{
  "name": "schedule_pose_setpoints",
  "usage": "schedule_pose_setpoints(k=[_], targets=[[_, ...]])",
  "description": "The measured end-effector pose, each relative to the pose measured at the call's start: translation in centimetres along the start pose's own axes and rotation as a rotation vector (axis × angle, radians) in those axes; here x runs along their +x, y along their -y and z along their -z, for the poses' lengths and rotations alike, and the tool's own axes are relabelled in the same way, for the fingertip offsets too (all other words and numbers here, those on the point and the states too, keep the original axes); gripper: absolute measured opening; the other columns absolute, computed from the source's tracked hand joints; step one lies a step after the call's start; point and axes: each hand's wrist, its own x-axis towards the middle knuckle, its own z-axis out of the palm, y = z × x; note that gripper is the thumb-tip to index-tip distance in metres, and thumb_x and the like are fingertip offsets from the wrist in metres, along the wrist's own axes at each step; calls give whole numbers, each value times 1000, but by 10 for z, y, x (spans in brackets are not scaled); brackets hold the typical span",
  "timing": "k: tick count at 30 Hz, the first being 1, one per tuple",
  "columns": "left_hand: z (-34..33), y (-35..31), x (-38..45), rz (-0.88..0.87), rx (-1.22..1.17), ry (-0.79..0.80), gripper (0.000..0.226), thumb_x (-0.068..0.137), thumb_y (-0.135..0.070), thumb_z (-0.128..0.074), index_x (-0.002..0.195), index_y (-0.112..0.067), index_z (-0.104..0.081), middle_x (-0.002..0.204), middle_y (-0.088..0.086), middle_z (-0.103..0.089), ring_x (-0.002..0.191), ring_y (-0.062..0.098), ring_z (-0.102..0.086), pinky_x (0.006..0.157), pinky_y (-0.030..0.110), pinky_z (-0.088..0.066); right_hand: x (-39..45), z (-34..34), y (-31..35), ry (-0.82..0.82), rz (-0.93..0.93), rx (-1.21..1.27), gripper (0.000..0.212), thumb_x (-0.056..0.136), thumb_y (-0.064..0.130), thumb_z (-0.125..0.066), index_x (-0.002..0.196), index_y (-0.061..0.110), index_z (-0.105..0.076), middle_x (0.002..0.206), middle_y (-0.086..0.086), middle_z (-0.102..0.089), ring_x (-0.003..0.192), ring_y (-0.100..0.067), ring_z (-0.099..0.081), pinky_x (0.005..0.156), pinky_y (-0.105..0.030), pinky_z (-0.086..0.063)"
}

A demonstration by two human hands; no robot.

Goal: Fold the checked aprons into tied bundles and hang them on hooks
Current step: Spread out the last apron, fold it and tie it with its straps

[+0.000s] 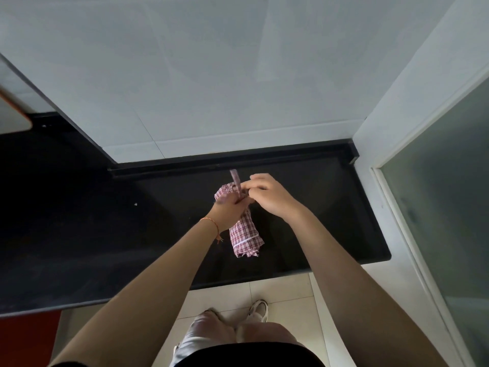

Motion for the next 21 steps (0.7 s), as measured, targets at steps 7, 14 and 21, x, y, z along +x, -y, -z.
schedule_pose_setpoints(k=[7, 14, 21], targets=[[7, -6, 2, 131, -173, 67, 23, 104, -19, -46, 100, -8, -66, 78, 2, -56, 64, 8, -48, 56, 16, -42, 14, -6, -19, 26, -124, -230, 37, 104, 13, -43, 138, 19, -58, 143, -3, -56, 130, -21, -53, 108, -34, -40], [15, -1, 1, 126, -75, -70, 24, 103, -19, -47, 113, -7, -67, 97, 9, -67, 64, 7, -52, 48, 13, -41, 10, -7, -33, 27, -93, -549, 26, 96, 43, -61, 116, 29, -72, 134, -3, -50, 128, -28, -41, 107, -50, -39], [21, -5, -4, 5, -33, -125, 19, 98, -20, -59, 109, -18, -74, 101, -2, -70, 80, 8, -61, 66, 15, -47, 5, -16, -14, 147, -24, -393, 18, 99, 26, -60, 103, 17, -75, 93, 3, -68, 91, -15, -64, 90, -30, -48]])
